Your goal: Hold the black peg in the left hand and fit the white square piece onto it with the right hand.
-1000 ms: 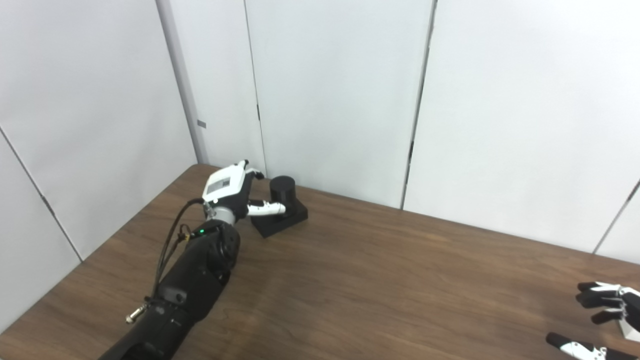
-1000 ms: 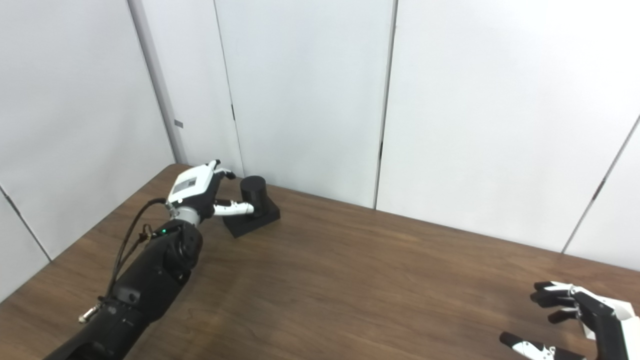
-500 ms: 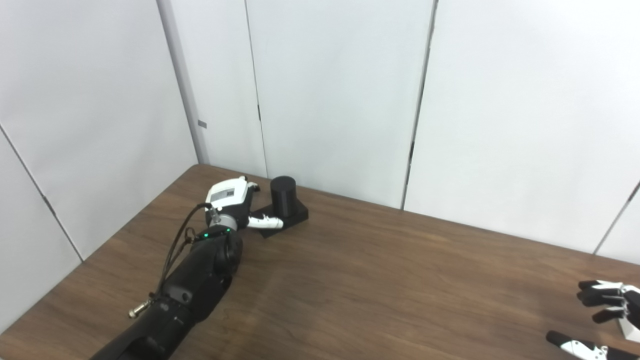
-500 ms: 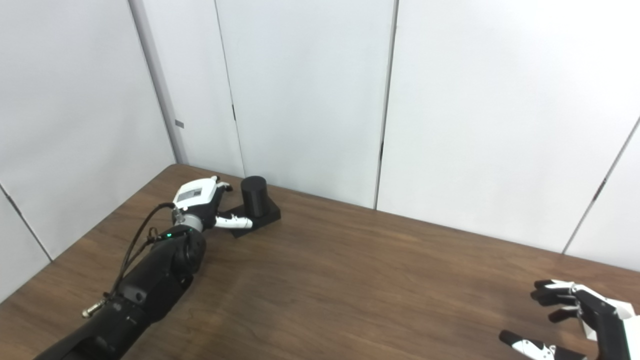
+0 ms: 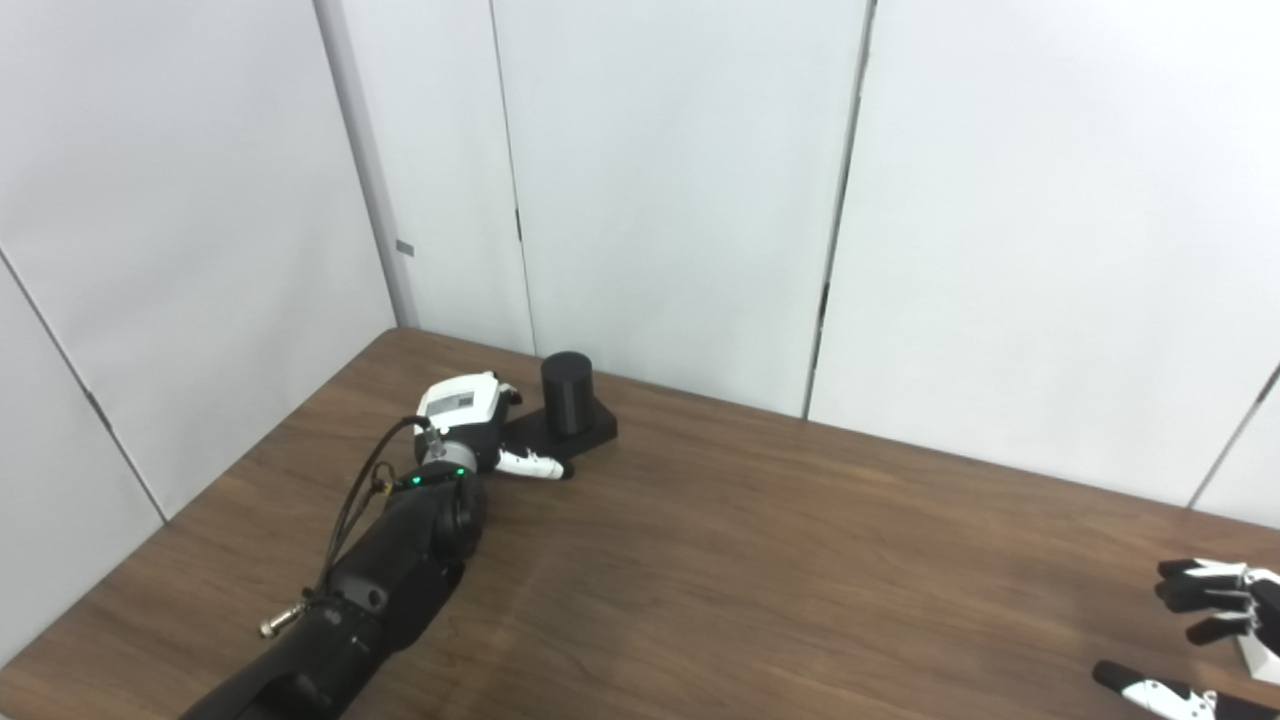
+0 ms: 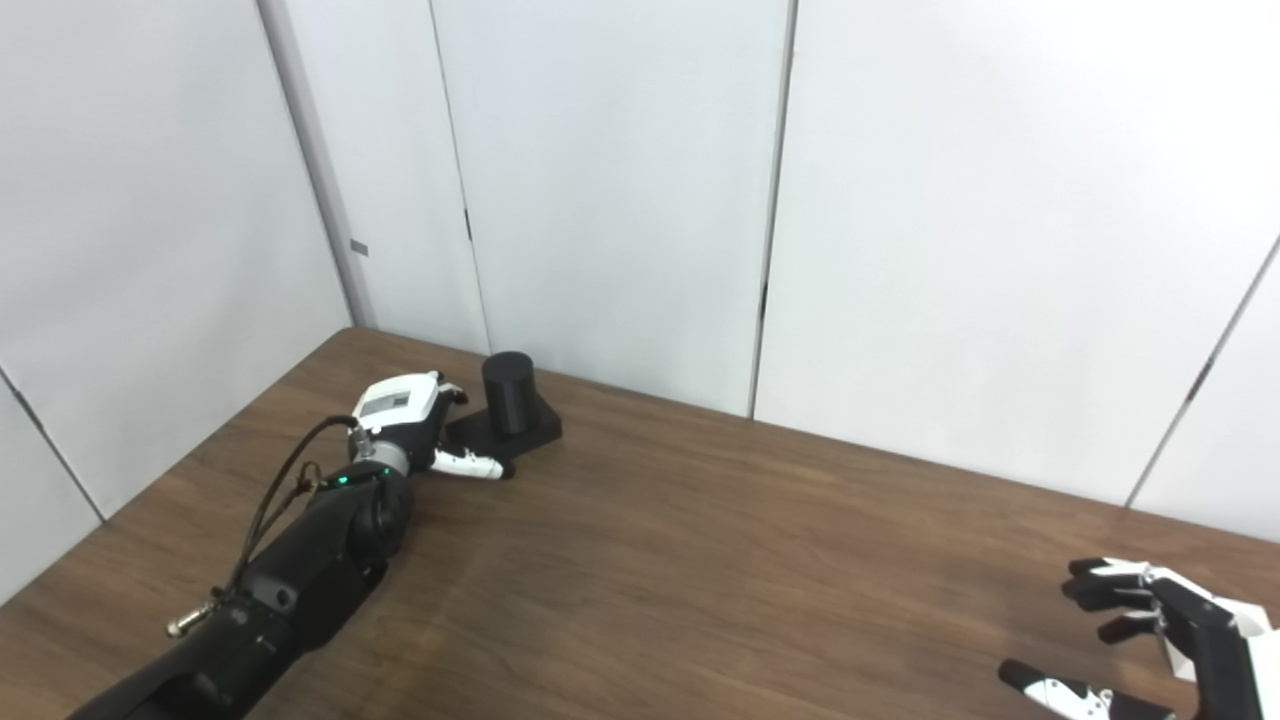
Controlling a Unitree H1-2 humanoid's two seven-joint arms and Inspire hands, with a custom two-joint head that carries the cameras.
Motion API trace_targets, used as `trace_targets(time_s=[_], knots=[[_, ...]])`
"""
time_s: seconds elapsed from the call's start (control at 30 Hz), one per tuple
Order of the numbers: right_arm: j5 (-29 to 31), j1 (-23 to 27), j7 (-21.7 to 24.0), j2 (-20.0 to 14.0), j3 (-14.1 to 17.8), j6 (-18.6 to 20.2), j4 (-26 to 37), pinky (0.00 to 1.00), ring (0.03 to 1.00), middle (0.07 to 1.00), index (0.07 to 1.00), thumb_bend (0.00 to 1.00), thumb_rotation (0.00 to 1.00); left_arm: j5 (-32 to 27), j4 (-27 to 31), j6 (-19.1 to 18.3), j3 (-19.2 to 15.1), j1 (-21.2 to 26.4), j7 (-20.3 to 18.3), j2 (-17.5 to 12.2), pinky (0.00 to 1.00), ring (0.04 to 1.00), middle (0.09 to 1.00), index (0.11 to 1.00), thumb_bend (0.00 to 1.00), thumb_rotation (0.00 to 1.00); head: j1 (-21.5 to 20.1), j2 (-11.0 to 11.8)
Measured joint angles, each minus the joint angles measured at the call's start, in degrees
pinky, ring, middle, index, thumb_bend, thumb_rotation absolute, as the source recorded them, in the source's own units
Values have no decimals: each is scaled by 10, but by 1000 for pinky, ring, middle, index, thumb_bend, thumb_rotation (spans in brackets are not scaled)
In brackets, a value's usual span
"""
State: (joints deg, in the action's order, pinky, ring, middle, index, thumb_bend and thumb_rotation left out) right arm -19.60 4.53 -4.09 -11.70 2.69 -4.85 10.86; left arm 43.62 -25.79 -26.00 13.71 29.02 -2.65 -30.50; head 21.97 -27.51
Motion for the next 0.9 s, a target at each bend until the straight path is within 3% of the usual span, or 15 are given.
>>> trace_targets(time_s=[0.63,0.9], knots=[[-6,-5,1,2,0,19,16,428,553,633,488,497,111,-33,-100,34,-3,32,43,2,981,1000,1000,788,1000,545,-11,-2],[-9,-6,1,2,1,21,27,427,549,631,488,497,111,-42,-103,44,-1,37,48,2,968,1000,988,718,917,505,-13,-4]])
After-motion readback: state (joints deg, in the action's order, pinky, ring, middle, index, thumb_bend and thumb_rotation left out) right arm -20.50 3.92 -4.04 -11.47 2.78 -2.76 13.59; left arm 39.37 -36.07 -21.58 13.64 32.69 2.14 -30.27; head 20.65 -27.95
